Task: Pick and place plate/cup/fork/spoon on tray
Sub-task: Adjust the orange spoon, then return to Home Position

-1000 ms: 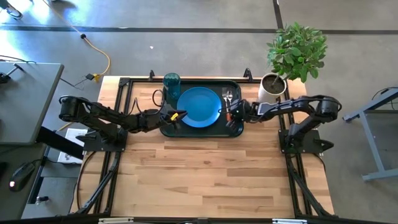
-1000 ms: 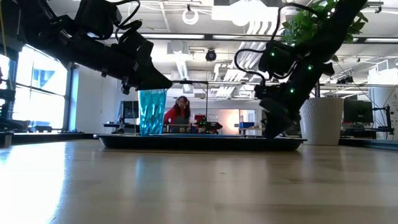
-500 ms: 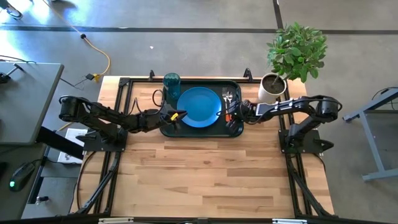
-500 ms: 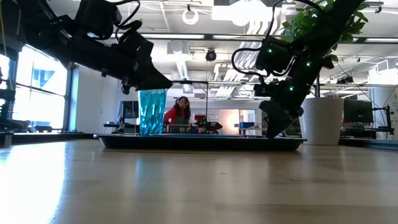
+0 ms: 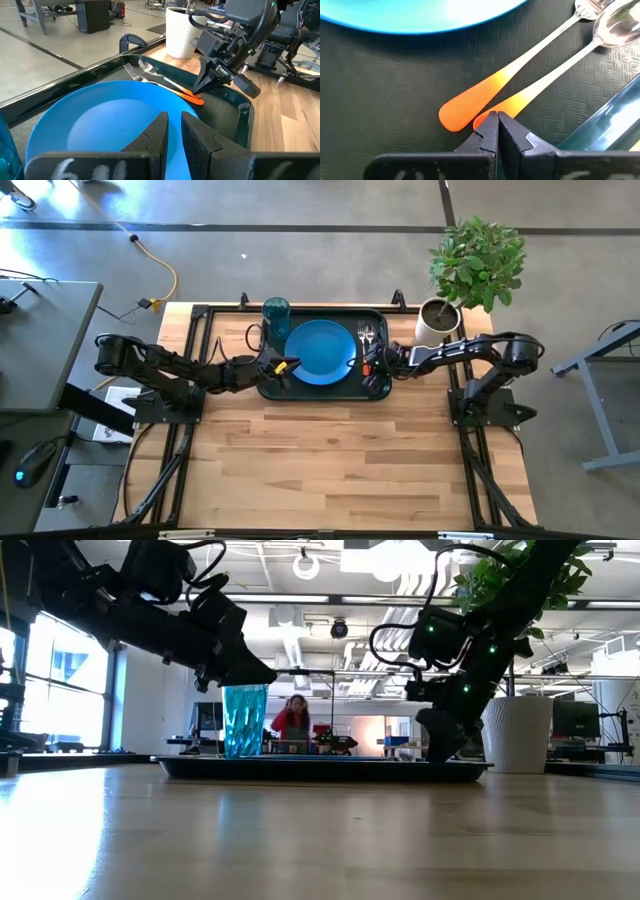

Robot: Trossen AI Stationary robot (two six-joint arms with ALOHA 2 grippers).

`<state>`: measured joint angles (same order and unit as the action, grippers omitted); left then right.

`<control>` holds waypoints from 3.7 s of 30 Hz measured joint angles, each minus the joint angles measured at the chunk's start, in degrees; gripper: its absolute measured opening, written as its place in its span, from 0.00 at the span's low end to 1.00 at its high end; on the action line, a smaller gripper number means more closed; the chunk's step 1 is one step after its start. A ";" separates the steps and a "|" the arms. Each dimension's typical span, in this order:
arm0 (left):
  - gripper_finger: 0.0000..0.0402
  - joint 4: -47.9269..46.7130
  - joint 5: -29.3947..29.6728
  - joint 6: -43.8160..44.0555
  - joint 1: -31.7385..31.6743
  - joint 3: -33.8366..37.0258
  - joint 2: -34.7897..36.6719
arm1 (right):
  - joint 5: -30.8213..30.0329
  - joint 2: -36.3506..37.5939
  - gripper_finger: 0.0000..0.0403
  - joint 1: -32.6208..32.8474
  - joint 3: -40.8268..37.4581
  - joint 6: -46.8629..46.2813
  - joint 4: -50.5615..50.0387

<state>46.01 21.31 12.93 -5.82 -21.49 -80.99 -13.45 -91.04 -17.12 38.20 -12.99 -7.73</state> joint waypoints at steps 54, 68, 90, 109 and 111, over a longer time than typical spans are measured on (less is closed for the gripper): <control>0.01 3.76 -12.24 -15.57 1.81 5.39 21.87 | 3.89 50.97 0.00 22.88 -2.91 12.79 0.45; 0.00 9.03 -4.80 -13.15 7.13 16.43 30.22 | 5.44 74.31 0.00 23.52 -22.29 16.48 12.28; 0.00 4.49 -12.23 -17.09 8.15 20.84 42.80 | 9.71 90.01 0.00 23.50 -32.36 17.38 6.95; 0.00 3.34 -17.78 -22.21 5.68 20.80 52.49 | 13.62 89.98 0.00 23.50 -37.64 20.84 8.79; 0.00 -4.06 -17.06 -22.35 5.68 20.80 57.56 | 13.61 89.98 0.00 23.50 -37.64 21.78 8.79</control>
<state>41.94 4.25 -9.42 -0.14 -0.69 -23.43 0.15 -1.06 6.37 0.56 8.79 1.06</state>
